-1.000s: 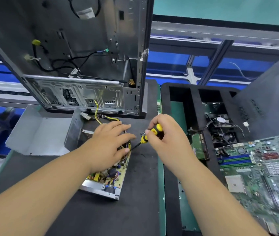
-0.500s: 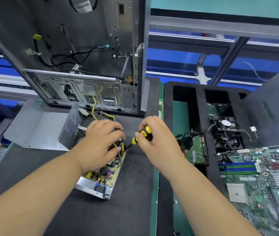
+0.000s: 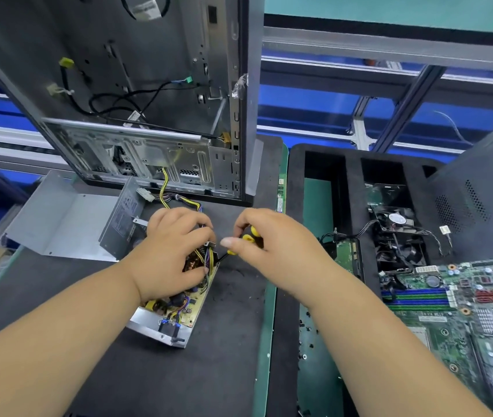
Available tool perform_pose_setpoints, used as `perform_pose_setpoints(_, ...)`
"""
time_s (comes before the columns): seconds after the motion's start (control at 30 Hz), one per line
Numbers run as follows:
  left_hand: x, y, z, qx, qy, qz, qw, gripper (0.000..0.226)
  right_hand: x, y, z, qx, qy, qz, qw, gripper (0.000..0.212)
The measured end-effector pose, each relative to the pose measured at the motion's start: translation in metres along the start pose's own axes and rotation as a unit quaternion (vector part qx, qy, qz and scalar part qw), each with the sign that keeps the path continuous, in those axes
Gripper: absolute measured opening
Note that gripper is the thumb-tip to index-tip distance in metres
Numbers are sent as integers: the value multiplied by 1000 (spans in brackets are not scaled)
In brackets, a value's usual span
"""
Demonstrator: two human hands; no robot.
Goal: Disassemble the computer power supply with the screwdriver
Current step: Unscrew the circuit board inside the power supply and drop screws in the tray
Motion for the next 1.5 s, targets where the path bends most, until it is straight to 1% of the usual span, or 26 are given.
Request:
perform_pose_setpoints(0.03,0,0,0,-3,-2,3,1000,39,-1,-1,-4,5,8,0,1000,31)
perform_pose_setpoints(0.07,0,0,0,-5,-4,3,1000,39,-4,-1,-10,12,13,-2,1000,29)
perform_pose_setpoints(0.2,-2,1,-2,1,-21,-14,1000,43,-12,-3,-24,31,-19,-11,999,13)
perform_pose_setpoints(0.27,-2,1,-3,3,-20,-15,1000,44,-9,-6,-24,39,-26,-31,998,9)
perform_pose_setpoints(0.4,-3,1,-2,-5,-21,-5,1000,44,-5,-8,-23,50,-17,-72,996,15)
perform_pose_setpoints(0.47,-3,0,-2,-5,-23,-1,1000,45,-3,-9,-24,52,-6,-65,997,17)
perform_pose_setpoints(0.53,-2,0,-3,-2,-12,3,1000,46,-3,-11,-27,70,49,-43,995,30)
perform_pose_setpoints(0.6,-2,0,-2,-6,-14,7,1000,45,-4,-11,-27,82,101,-13,991,33)
perform_pose_setpoints(0.63,-2,0,-2,-9,-18,9,1000,44,-5,-11,-26,79,96,-3,992,30)
perform_pose_setpoints(0.73,-2,1,-3,-13,-26,14,999,43,-6,-8,-20,45,8,5,999,16)
perform_pose_setpoints(0.8,-3,1,-3,-14,-27,17,999,42,-4,-8,-14,21,-31,10,999,15)
perform_pose_setpoints(0.87,-3,1,-3,-13,-23,20,999,40,-2,-8,-11,14,-34,14,999,11)
perform_pose_setpoints(0.93,-3,1,-4,-12,-19,23,999,39,-2,-9,-10,17,-11,12,1000,8)
perform_pose_setpoints(1.03,-3,1,-4,-13,-22,21,999,41,-2,-10,-12,25,52,10,998,36)
perform_pose_setpoints(1.07,-4,1,-4,-13,-24,18,999,42,-1,-12,-12,22,57,12,998,39)
perform_pose_setpoints(1.1,-4,1,-4,-12,-26,16,999,42,-2,-13,-12,17,51,12,998,36)
perform_pose_setpoints(1.2,-3,1,-4,-11,-23,17,1000,39,-4,-13,-12,21,12,16,1000,15)
perform_pose_setpoints(1.27,-3,1,-4,-13,-20,20,1000,38,-3,-12,-9,20,-6,10,1000,6)
perform_pose_setpoints(1.37,-3,1,-4,-12,-19,21,1000,39,1,-12,-2,-7,-39,-2,999,14)
perform_pose_setpoints(1.4,-3,1,-4,-11,-19,20,1000,39,1,-12,-1,-7,-40,-4,999,13)
perform_pose_setpoints(1.47,-4,1,-4,-11,-19,20,1000,39,-1,-12,-4,4,-28,-7,1000,5)
perform_pose_setpoints(1.5,-4,1,-5,-12,-20,19,1000,39,-2,-11,-6,6,-13,-5,1000,10)
Point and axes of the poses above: each hand's wrist, its own y-axis away from the middle knuckle, its own x-axis out of the back of the hand, z = x × y, the point moved 7 cm from there along -y, towards the middle knuckle, and after that the axes turned 9 degrees about z, right-handed, at the moved point
